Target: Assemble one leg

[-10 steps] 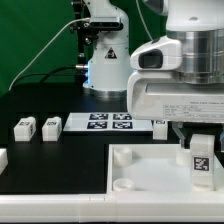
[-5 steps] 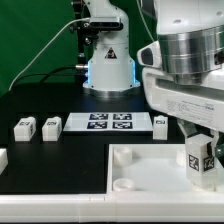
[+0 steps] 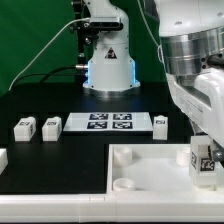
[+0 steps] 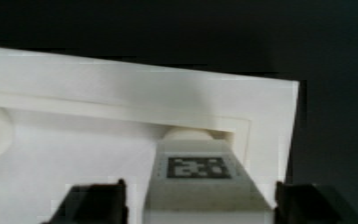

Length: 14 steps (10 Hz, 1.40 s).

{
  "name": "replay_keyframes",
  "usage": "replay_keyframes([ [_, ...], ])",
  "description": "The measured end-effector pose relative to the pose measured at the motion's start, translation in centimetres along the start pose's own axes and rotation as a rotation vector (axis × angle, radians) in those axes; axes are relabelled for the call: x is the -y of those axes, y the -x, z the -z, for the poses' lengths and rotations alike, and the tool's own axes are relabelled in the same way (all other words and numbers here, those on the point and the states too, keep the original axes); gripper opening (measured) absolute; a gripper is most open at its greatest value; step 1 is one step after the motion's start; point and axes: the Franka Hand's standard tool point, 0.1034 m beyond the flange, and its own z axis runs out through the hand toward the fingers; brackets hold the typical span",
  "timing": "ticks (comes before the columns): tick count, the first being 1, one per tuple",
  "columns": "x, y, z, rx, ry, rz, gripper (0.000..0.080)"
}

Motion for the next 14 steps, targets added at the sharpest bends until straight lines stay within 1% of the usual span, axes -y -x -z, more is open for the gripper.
replay_keyframes([
  [1,-0.07,-0.05,0.0,-0.004,0.006,0.119,0.0533],
  [2,-0.09,-0.03,0.0,-0.004,0.009,0.31,0.0623],
  [3,-0.1,0.05,-0.01,-0.004,0.011,0.501,0.0644],
  [9,-0.09,-0.21,0.03,-0.005,0.013,1.109,0.0649],
  [10,-0.08,-0.25,0.04,-0.004,0.012,1.18,0.0629],
  [11,-0.08,-0.21,0.03,-0.003,0.012,1.128,0.0629],
  [12,-0.08,-0.24,0.03,-0.004,0.012,1.128,0.0436],
  [13,-0.07,-0.13,0.01,-0.001,0.008,1.031,0.0436],
  [14,-0.05,-0.15,0.02,-0.003,0.007,0.916,0.0314],
])
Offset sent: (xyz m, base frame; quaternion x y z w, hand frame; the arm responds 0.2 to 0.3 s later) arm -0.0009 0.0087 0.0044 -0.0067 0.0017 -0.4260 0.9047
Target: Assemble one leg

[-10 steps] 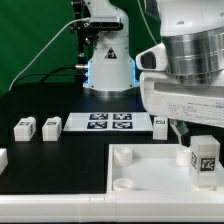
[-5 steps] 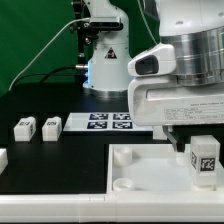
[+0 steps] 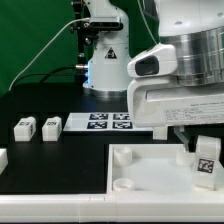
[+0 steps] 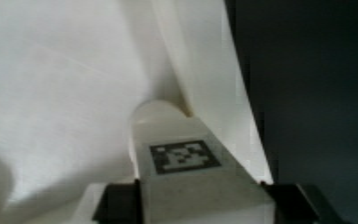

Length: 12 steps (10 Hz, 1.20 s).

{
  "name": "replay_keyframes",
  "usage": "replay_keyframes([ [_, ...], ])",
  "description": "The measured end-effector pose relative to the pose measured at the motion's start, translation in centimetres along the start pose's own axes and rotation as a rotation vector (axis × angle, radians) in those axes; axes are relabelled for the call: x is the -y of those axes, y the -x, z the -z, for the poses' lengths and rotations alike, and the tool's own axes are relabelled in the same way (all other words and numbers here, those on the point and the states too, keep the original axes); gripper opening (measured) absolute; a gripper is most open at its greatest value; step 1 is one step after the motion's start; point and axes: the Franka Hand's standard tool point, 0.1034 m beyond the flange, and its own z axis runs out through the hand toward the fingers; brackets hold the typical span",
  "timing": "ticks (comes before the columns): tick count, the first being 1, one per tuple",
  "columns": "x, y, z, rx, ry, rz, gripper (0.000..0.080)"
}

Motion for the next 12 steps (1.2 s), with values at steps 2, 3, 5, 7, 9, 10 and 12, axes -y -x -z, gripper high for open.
replay_keyframes([
  [2,-0.09,-0.38,0.19,-0.001,-0.013,-0.235,0.0314],
  [3,-0.03,-0.53,0.12,-0.005,-0.025,-0.397,0.0314],
  [5,0.01,-0.65,-0.06,-0.009,-0.043,-0.691,0.0314],
  [7,-0.03,-0.55,-0.19,0.005,-0.073,-0.939,0.0314],
  [9,-0.07,-0.46,-0.24,0.004,-0.069,-0.862,0.0388],
  [10,-0.17,-0.43,-0.3,0.0,-0.062,-0.792,0.0388],
  [12,-0.31,-0.34,-0.38,-0.012,-0.047,-0.42,0.0623],
])
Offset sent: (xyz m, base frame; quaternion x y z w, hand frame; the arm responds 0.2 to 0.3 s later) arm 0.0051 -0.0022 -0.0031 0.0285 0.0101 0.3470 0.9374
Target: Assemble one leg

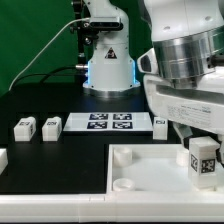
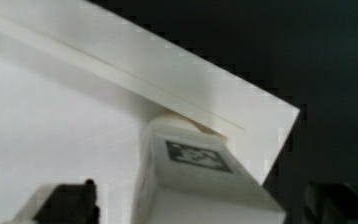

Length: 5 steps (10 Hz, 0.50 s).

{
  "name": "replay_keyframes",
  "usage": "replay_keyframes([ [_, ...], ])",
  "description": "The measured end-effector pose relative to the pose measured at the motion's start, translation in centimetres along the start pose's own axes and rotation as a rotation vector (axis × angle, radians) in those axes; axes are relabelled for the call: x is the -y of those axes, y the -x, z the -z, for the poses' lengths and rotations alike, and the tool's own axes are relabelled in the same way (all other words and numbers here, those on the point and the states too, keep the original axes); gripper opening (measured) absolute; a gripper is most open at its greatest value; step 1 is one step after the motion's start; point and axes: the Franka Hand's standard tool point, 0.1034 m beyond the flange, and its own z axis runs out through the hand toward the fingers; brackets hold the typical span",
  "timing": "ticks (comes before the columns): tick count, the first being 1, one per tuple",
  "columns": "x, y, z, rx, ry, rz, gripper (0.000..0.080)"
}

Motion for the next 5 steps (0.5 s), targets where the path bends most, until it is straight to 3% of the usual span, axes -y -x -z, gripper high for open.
replay_keyframes([
  [4,0.11,0.22,-0.12,-0.023,0.019,0.476,0.0649],
  [5,0.13,0.03,-0.05,-0.032,0.034,0.614,0.0649],
])
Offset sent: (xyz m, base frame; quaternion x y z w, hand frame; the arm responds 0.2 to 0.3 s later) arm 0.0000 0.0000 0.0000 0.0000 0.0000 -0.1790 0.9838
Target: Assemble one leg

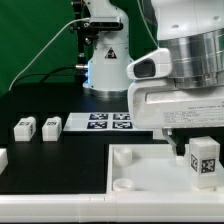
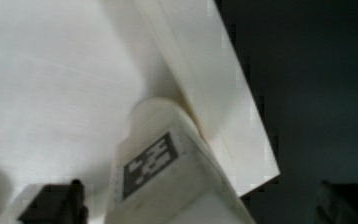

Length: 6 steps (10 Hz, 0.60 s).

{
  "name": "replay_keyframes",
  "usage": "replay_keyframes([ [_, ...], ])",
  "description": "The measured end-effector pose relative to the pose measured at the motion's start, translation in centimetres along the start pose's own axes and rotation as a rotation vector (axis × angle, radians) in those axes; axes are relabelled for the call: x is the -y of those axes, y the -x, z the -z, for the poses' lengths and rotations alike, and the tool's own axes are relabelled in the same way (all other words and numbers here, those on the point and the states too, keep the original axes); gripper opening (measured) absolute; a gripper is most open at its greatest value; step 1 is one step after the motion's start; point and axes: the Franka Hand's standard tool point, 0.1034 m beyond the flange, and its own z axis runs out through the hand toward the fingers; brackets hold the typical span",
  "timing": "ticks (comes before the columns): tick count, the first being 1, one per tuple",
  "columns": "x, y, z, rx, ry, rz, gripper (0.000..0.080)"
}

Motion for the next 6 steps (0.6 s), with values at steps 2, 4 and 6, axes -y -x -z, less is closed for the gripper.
replay_keyframes([
  [2,-0.08,-0.46,0.16,-0.012,0.042,0.297,0.0649],
  [4,-0.08,-0.41,0.13,-0.011,0.041,0.258,0.0649],
  [6,0.03,-0.35,0.11,-0.012,0.035,0.124,0.0377],
])
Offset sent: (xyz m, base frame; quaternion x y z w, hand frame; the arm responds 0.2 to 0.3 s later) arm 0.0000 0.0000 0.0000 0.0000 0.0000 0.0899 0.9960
